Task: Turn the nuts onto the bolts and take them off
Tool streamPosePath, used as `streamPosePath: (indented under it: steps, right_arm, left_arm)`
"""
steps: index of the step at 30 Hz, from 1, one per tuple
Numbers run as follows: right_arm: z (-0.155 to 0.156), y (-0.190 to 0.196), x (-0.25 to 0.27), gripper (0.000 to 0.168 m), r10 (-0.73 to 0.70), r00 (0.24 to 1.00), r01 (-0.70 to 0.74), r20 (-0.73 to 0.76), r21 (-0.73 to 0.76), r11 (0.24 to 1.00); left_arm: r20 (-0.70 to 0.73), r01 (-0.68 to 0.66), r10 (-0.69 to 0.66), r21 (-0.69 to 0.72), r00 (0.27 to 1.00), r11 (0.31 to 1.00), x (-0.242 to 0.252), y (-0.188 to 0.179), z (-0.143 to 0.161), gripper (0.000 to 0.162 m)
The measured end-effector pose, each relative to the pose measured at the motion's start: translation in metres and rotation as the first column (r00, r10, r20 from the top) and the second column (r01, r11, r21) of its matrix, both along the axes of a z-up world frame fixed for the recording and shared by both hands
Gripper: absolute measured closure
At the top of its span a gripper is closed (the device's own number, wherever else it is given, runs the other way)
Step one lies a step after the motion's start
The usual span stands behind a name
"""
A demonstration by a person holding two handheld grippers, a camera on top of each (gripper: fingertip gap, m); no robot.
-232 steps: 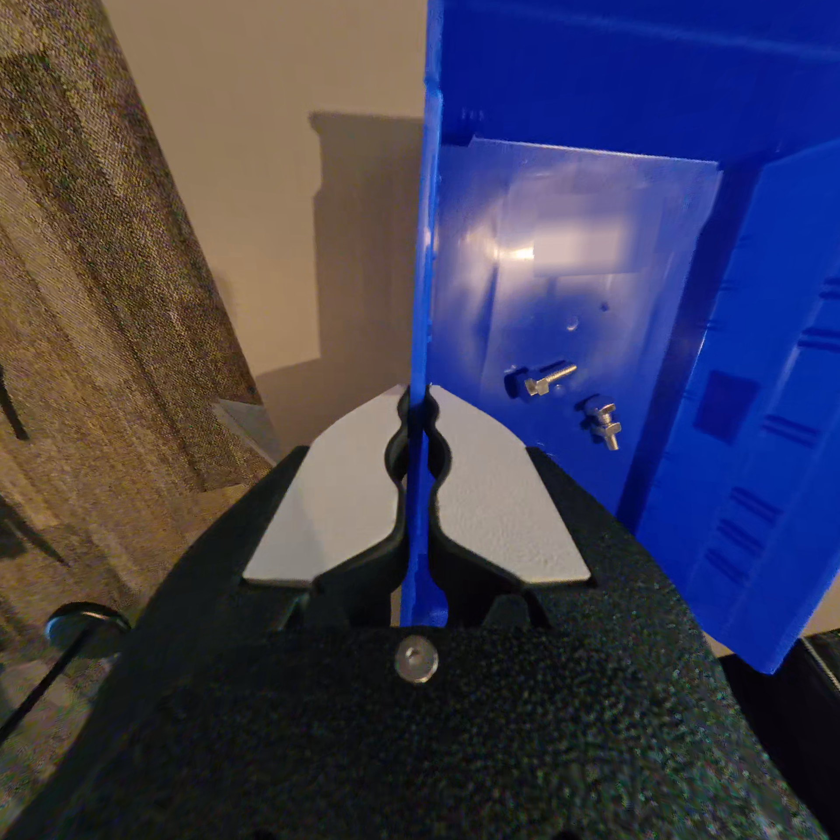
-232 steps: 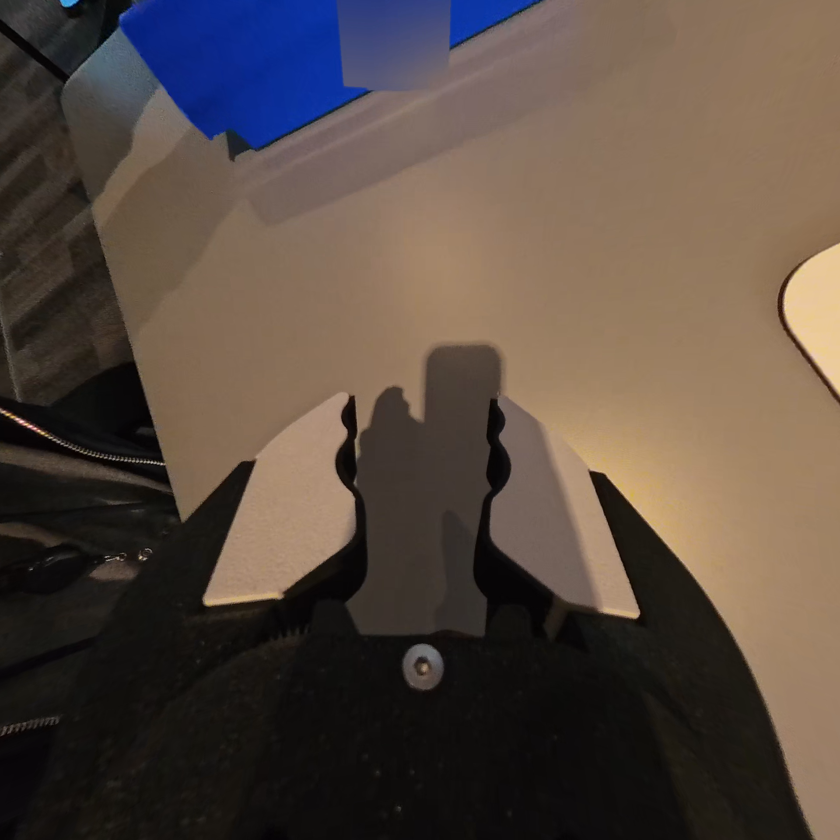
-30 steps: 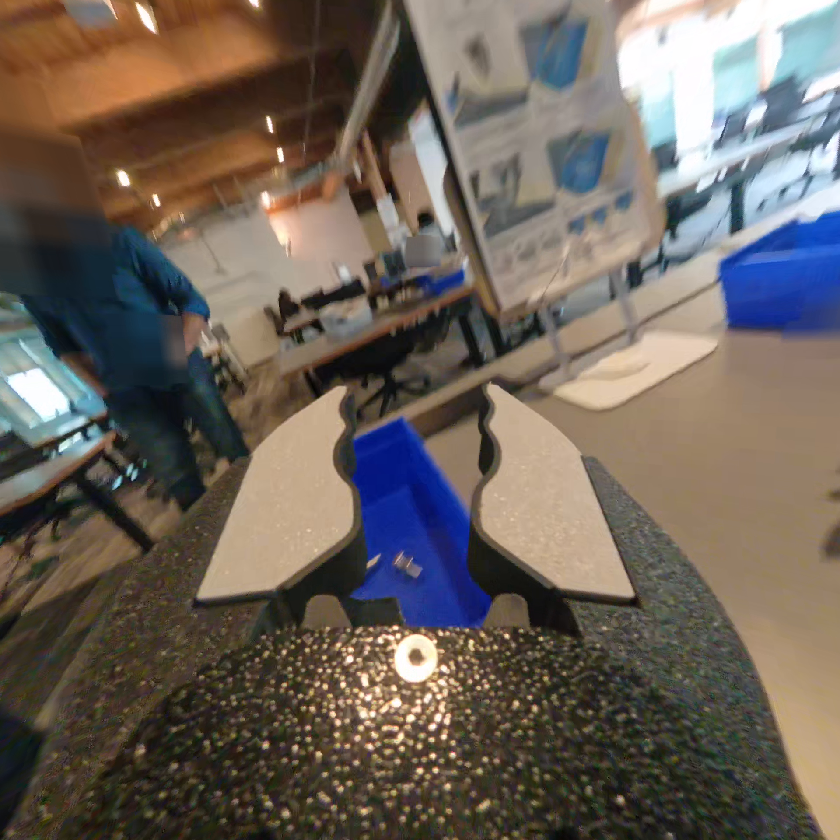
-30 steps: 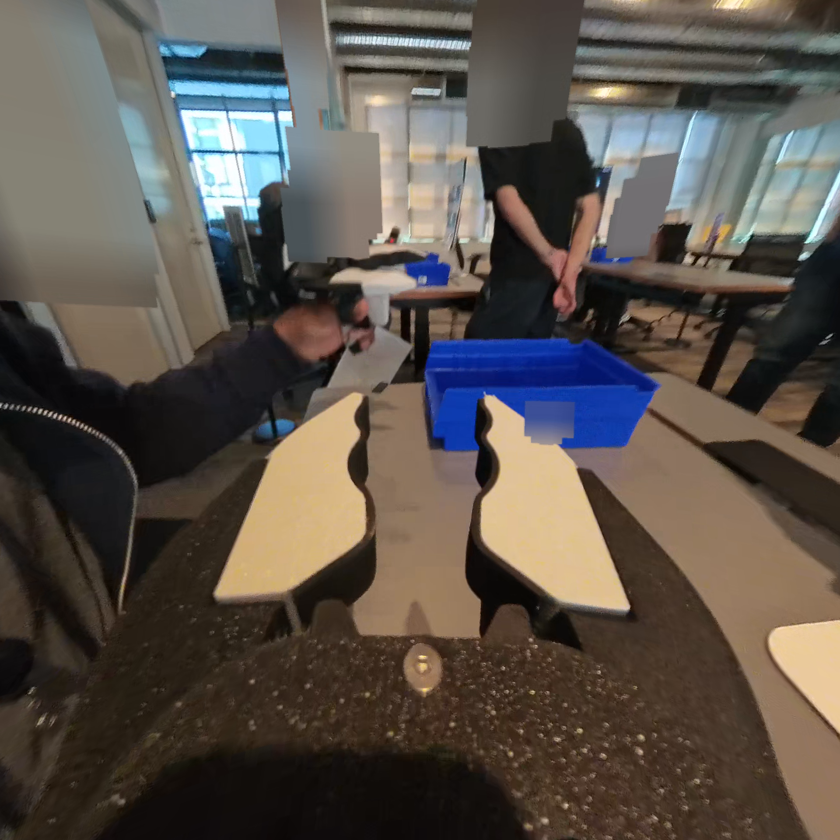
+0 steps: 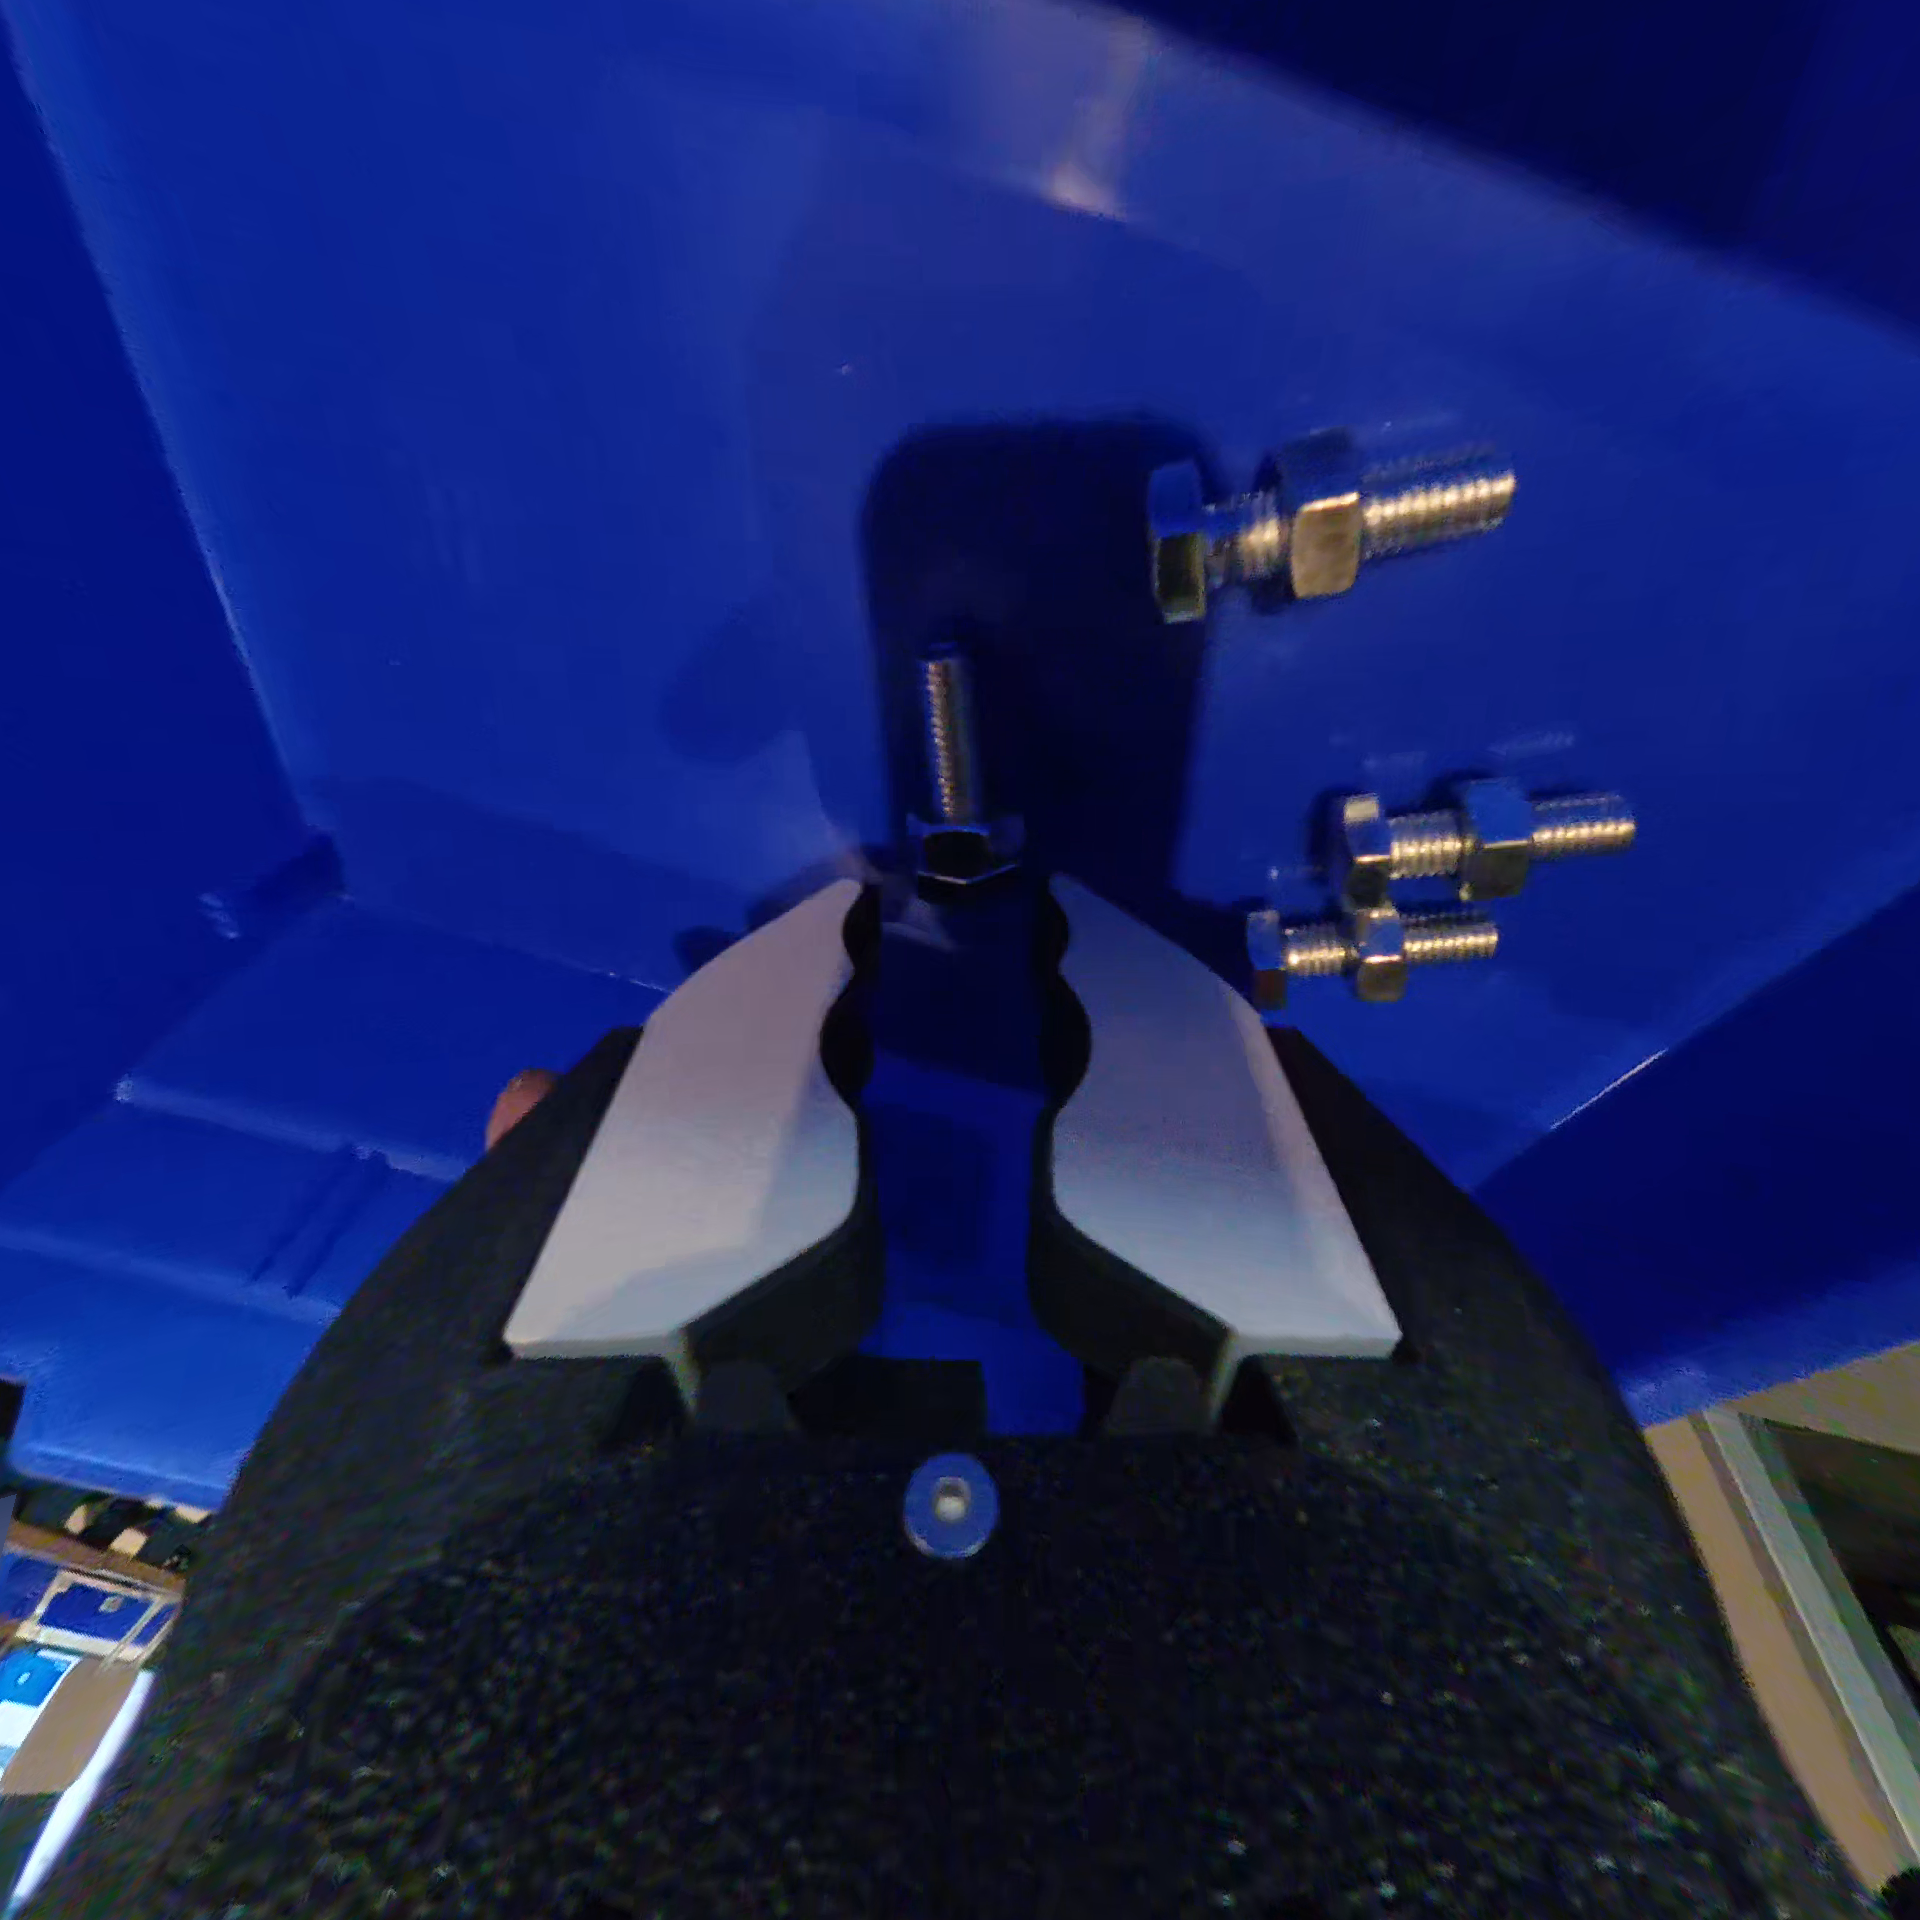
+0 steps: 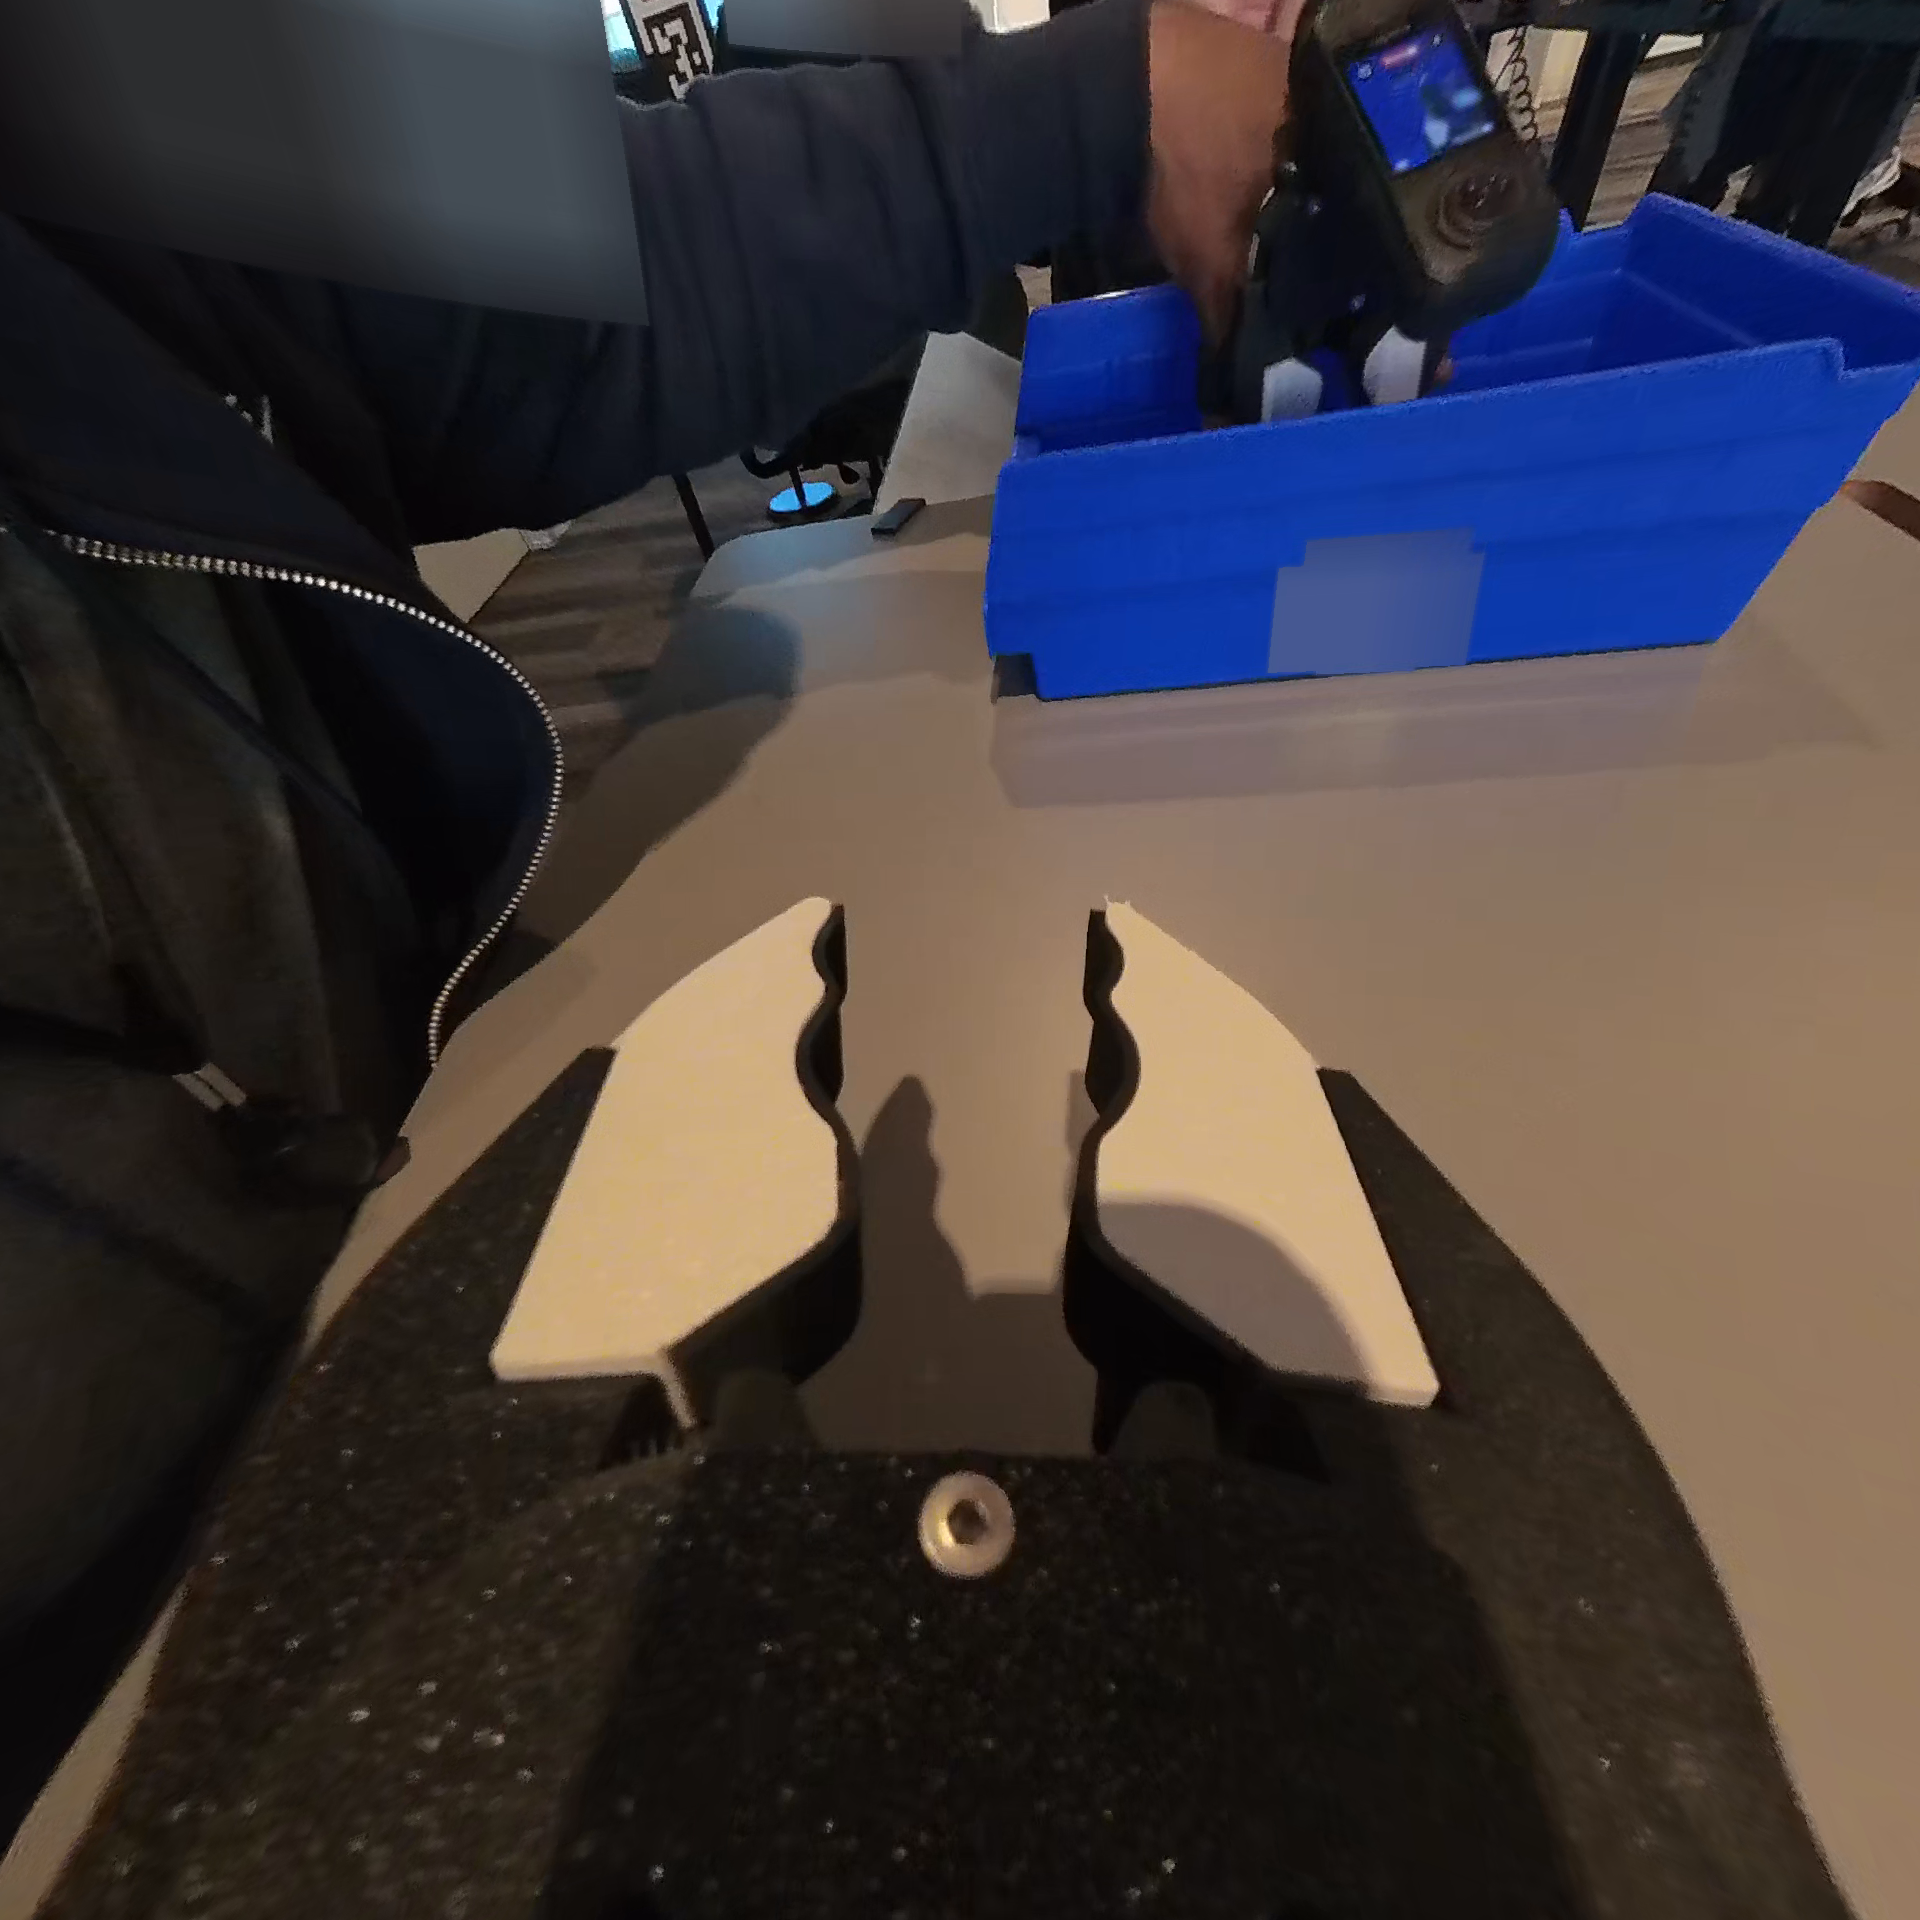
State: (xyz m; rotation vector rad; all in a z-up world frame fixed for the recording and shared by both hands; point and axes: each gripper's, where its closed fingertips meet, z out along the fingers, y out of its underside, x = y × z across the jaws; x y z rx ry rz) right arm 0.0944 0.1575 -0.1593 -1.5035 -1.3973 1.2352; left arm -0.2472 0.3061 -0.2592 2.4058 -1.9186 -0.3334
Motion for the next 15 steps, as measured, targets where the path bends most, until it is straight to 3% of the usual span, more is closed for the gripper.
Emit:
streamPosePath:
  steps: [15]
  right_arm:
    - [-0.0014, -0.005, 0.0079, 0.125, 0.006, 1.0, -0.006, 0.003, -0.004, 1.0]
  left_arm:
    - [-0.023, -0.045, 0.045, -0.012, 0.999, 0.999, 0.0056, -0.0053, -0.0017, 0.143]
